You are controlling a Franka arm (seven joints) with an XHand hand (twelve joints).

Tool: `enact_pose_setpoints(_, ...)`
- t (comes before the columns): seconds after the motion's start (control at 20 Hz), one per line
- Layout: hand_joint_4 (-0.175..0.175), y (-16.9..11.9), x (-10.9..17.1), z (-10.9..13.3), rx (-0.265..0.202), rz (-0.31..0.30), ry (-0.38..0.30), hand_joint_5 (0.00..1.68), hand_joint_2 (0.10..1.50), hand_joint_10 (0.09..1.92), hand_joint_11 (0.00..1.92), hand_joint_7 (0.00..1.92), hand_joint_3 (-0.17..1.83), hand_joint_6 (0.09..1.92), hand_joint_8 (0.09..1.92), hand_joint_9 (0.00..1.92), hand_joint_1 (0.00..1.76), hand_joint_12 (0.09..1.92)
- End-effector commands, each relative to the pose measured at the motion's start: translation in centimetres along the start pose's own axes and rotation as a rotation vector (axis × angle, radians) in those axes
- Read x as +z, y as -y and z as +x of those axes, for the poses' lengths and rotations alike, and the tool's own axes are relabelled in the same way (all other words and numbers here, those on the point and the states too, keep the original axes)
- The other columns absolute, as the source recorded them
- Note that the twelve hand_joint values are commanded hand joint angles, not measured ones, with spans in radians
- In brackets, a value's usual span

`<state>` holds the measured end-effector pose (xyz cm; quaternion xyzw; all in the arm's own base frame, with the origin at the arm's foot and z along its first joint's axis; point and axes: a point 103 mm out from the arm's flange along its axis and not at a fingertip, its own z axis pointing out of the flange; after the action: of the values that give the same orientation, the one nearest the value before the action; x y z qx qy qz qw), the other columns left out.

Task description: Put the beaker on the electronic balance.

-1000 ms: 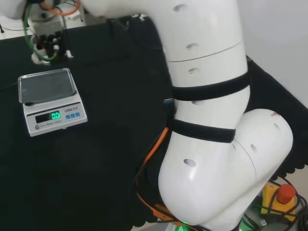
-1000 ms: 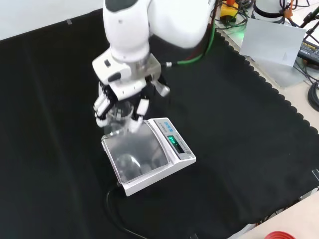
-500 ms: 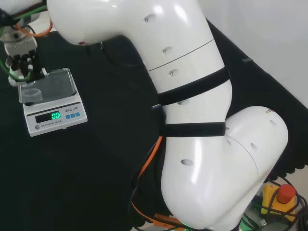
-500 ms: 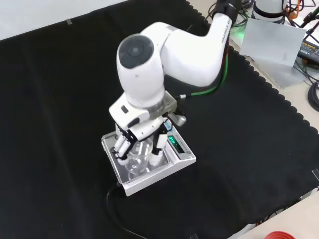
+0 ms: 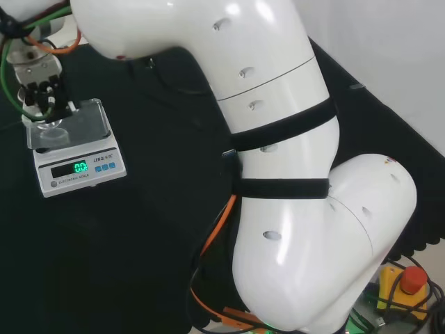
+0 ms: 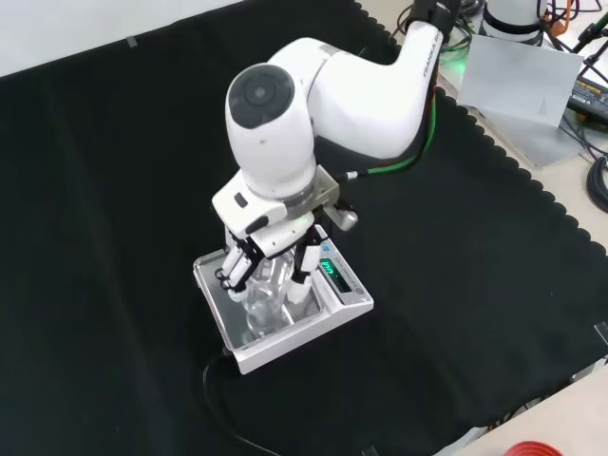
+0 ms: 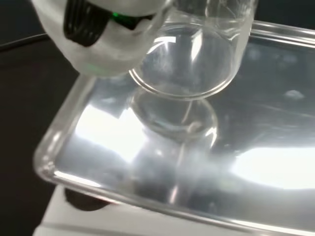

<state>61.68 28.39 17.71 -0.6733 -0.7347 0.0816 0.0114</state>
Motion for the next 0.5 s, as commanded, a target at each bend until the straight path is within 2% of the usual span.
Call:
enact_pose_setpoints(0.05, -0.175, -0.1, 0.1, -1.5, 0.026, 0.005, -0.003, 1.23, 1.01, 0.53, 1.36, 1.03, -0.02, 0.6, 0.98, 1.34, 1.21, 0.74)
enact_pose_setpoints(0.5, -0.175, -0.2, 2.2, -2.1, 0.032, 0.037, -0.014, 1.23, 1.01, 0.53, 1.37, 1.03, -0.02, 0.59, 0.97, 1.34, 1.21, 0.75)
